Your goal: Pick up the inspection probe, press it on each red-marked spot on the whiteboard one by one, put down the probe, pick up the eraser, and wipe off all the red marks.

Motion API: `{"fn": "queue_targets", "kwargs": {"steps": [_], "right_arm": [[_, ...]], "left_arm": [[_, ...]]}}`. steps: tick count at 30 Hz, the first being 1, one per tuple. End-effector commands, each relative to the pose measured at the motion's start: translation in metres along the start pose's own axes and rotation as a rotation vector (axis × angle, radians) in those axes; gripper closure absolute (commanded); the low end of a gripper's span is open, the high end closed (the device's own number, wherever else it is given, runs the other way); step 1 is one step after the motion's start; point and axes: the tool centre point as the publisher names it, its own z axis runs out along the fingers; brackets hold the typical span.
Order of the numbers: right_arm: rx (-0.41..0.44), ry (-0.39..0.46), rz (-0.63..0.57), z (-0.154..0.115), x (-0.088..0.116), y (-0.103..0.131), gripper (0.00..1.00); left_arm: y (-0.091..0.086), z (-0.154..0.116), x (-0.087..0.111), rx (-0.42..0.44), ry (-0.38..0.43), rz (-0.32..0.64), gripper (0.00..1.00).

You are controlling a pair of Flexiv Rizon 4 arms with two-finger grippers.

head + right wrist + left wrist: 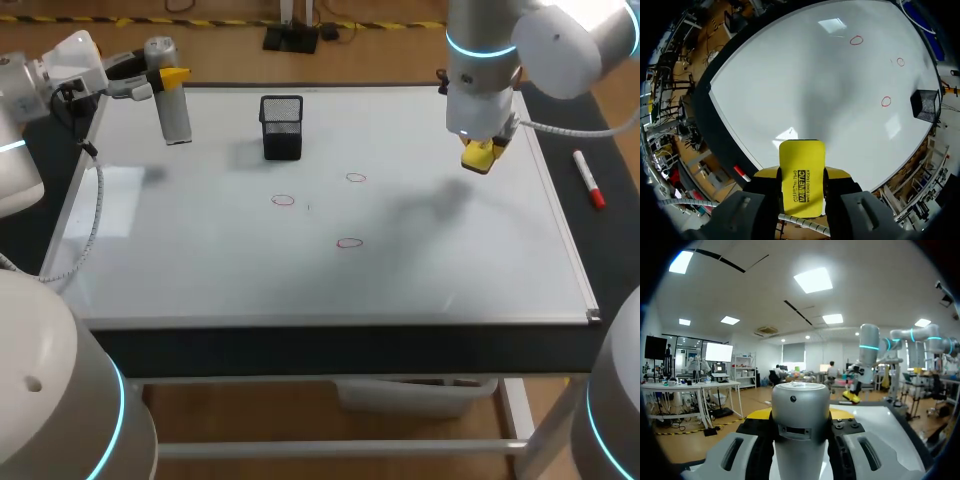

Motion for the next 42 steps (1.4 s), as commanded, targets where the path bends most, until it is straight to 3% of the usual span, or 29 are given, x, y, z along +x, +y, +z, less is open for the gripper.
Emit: {"fn": "queue_targets", "kwargs": {"steps": [1, 12, 23, 34, 42], "right_arm": [[0.003, 0.002, -0.001, -0.002, 0.001, -0.001, 1.00], [0.003, 0.002, -0.001, -0.002, 0.001, -0.001, 1.00], [0.003, 0.002, -0.001, -0.002, 0.001, -0.001, 1.00], [0.003, 0.002, -0.001, -0.002, 0.001, -0.001, 1.00], [0.003, 0.002, -0.001, -0.002, 0.001, -0.001, 1.00]], "left_arm": [[-0.001, 0.001, 0.004, 0.004, -0.004, -0.001, 1.00], [0.005, 0.023, 0.032, 0.022, 0.106, -0.059, 1.00], [0.014, 0.071, 0.088, 0.032, 0.308, -0.113, 1.00], [0.023, 0.093, 0.129, 0.043, 0.395, -0.128, 1.00], [0.030, 0.099, 0.144, 0.050, 0.419, -0.128, 1.00]]}}
